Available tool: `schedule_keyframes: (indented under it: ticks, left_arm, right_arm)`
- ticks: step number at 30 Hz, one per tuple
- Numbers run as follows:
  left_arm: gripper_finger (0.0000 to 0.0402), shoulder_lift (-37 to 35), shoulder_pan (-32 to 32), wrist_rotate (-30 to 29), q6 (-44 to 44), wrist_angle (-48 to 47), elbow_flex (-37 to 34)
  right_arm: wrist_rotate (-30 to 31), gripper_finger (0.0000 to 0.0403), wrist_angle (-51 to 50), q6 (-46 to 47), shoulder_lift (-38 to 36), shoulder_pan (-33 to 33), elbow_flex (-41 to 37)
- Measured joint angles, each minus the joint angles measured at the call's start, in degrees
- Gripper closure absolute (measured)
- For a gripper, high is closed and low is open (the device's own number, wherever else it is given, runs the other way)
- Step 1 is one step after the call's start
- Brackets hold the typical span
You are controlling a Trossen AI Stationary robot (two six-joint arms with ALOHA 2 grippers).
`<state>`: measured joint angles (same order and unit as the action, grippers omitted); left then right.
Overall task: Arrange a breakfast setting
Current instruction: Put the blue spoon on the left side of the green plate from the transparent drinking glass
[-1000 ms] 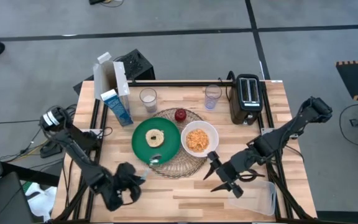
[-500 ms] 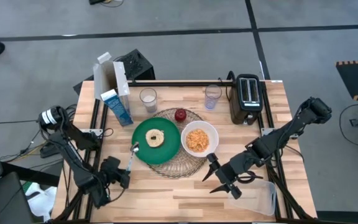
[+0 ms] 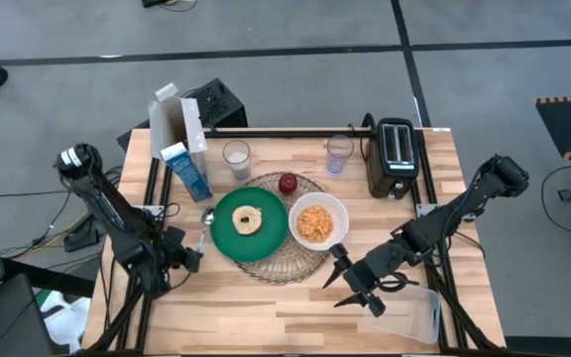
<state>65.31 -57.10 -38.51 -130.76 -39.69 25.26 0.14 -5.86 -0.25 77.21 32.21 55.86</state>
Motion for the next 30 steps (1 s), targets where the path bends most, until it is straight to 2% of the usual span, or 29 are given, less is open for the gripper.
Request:
schedule_keyframes:
  ticks: [6, 11, 17, 25, 30]
  left_arm:
    - [0.0371, -6.46, 1.74, 1.61, 0.00, -6.40, -1.01]
    - [0.0373, -8.66, 4.42, 5.00, 0.02, -11.15, -1.69]
    - [0.0372, -9.00, 6.93, 6.81, 0.20, 1.14, -8.78]
    - [0.0371, -9.06, 10.73, 4.11, 1.14, 7.63, -12.18]
    - [0.0370, -9.04, 10.97, 4.42, 1.01, 7.82, -12.25]
  right_arm:
    - [0.00, 0.0143, -1.86, -0.21, 0.00, 0.02, -0.03]
    - [0.02, 0.0143, 0.23, 0.05, 0.02, -0.56, -3.01]
    - [0.06, 0.0143, 1.96, 1.33, 0.02, -1.77, -4.51]
    - [0.04, 0.0143, 3.36, 1.22, 0.02, -2.05, -4.55]
    - [0.07, 0.0143, 3.76, 0.44, 0.02, -2.05, -4.55]
